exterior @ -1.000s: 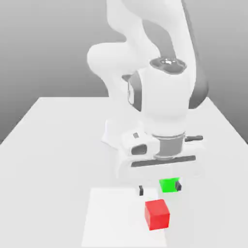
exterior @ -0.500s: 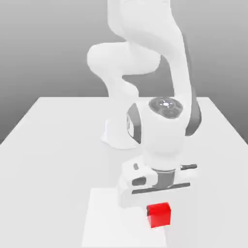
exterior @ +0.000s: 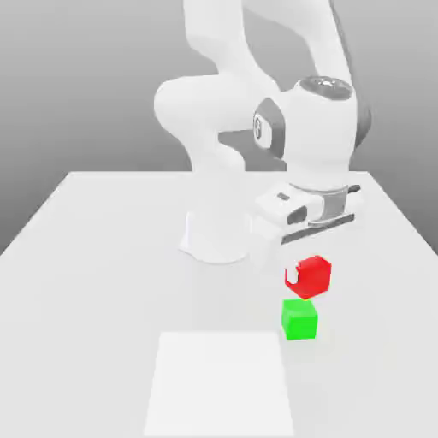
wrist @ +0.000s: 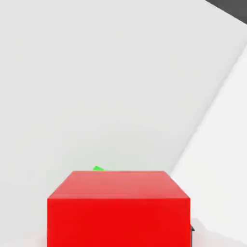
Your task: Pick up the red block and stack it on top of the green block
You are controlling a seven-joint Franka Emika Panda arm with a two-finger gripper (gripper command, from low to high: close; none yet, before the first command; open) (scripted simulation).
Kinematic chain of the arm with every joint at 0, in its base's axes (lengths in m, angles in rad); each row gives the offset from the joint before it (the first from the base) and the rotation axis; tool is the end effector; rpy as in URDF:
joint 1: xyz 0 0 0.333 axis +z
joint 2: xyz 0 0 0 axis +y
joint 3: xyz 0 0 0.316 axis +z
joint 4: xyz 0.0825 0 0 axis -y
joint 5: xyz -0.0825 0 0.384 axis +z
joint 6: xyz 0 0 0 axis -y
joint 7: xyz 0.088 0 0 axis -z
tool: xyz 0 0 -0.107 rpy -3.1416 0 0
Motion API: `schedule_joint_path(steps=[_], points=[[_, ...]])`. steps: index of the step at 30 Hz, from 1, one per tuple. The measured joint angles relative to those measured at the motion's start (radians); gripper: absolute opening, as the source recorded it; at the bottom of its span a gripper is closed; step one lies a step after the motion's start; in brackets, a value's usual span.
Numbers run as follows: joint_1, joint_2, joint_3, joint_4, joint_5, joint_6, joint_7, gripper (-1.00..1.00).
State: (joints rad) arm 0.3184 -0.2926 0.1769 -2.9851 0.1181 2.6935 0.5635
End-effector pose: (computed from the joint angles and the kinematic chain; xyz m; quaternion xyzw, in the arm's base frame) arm 0.2835 0.1408 0.2412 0.9959 -0.0909 -0.0003 0.0000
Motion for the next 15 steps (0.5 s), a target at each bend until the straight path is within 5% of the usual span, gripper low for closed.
schedule_joint_path(steps=[7, 8, 15], points=[[-0.031, 0.219, 0.019, -0.004, -0.073, 0.223, 0.044, -1.0], [-0.034, 0.252, 0.014, -0.003, -0.091, 0.254, 0.057, 1.0], [-0.033, 0.258, 0.014, -0.003, -0.092, 0.261, 0.057, 1.0]])
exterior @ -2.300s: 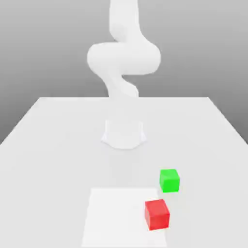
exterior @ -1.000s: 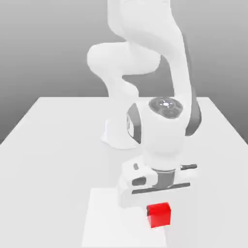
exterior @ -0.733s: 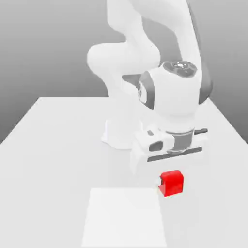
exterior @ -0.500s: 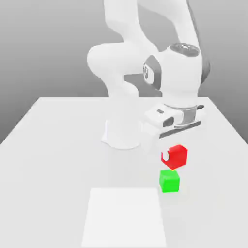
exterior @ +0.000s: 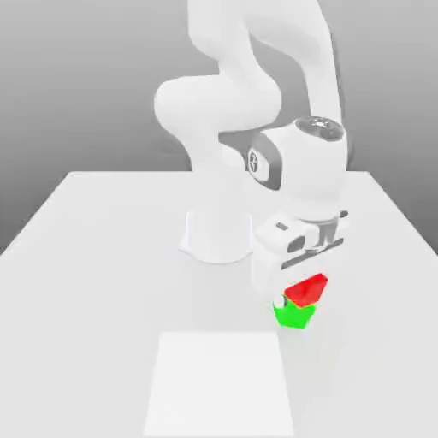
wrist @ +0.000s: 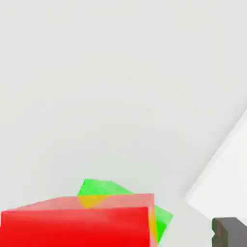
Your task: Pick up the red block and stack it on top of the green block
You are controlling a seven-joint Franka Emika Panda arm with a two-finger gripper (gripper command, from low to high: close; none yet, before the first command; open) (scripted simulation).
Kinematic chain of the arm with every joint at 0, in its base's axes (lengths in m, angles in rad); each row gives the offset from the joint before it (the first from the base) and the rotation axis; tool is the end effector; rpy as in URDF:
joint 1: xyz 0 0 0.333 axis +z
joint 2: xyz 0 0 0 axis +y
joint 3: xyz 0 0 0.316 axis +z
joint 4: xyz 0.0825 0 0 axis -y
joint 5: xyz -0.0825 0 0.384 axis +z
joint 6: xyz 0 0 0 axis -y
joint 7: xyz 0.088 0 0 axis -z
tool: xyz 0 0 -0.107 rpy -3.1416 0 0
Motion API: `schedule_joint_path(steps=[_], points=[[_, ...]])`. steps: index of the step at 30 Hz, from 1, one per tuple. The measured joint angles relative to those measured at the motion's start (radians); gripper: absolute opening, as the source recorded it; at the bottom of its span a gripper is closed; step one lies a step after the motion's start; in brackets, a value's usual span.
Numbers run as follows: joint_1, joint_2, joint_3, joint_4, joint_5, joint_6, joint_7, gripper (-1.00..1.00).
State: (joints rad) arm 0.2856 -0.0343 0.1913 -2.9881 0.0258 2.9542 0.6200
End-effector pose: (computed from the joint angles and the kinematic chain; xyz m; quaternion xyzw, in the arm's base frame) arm 0.2787 0.1409 0.1826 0.9965 -0.0842 0.0004 0.0008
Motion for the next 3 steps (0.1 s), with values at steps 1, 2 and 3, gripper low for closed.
schedule_joint_path(steps=[1, 2, 3], points=[[0.007, -0.023, -0.003, -0.001, 0.01, -0.022, -0.006, 1.0], [0.014, -0.052, -0.007, -0.002, 0.023, -0.05, -0.015, 1.0], [0.022, -0.085, -0.011, -0.003, 0.034, -0.082, -0.023, 1.0]])
